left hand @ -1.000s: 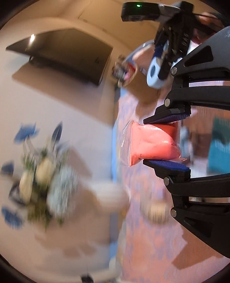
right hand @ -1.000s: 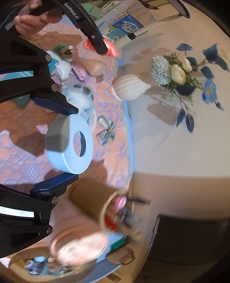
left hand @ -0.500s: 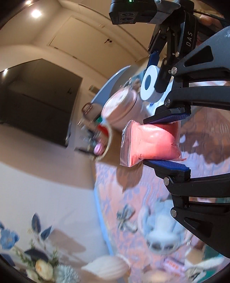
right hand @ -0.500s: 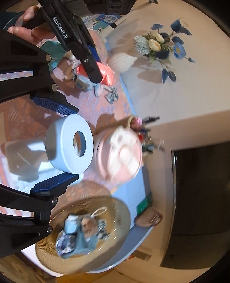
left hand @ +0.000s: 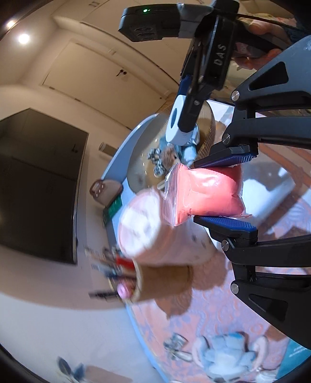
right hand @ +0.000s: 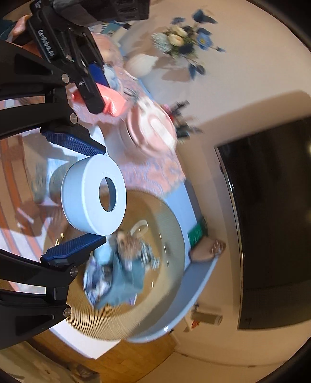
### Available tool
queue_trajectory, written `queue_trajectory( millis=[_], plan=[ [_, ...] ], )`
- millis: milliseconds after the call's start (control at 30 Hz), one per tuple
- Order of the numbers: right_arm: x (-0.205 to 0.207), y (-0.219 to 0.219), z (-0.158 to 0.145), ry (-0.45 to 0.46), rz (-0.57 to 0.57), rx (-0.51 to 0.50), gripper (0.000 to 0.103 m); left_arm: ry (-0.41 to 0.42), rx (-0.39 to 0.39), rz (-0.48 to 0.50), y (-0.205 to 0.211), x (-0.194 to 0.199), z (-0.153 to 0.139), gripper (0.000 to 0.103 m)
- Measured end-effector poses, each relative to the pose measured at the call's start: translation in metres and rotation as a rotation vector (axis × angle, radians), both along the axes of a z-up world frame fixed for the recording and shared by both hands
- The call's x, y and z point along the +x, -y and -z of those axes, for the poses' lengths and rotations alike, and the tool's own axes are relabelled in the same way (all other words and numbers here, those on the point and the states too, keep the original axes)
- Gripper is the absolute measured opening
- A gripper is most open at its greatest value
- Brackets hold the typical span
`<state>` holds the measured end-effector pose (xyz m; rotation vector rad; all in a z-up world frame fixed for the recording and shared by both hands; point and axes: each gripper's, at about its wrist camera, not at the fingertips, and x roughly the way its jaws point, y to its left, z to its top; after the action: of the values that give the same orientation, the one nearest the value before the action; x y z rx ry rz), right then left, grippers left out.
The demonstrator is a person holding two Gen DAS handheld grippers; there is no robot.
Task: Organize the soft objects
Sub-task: 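Carry the pink clay packet and tape roll in both grippers over the amber plate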
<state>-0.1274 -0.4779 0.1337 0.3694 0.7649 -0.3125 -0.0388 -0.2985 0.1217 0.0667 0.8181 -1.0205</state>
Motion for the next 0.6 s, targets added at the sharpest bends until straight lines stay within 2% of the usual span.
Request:
queue_trajectory(
  millis=[333,467,600],
  plan=[
    [-0.008,0.081,-0.008,0.044,0.145,0.009,0.066,0.050,0.003,0.096,0.077,-0.013,-0.016,0.034],
    [-0.003,0.109,-0.005,0.055,0.196,0.048,0.066,0.049,0.036,0.127,0.114,-0.015,-0.010,0.034],
    [0.000,0.130,-0.002,0.067,0.231,0.075,0.066,0.109,0.081,0.142,0.142,-0.024,-0.005,0.035]
  ],
)
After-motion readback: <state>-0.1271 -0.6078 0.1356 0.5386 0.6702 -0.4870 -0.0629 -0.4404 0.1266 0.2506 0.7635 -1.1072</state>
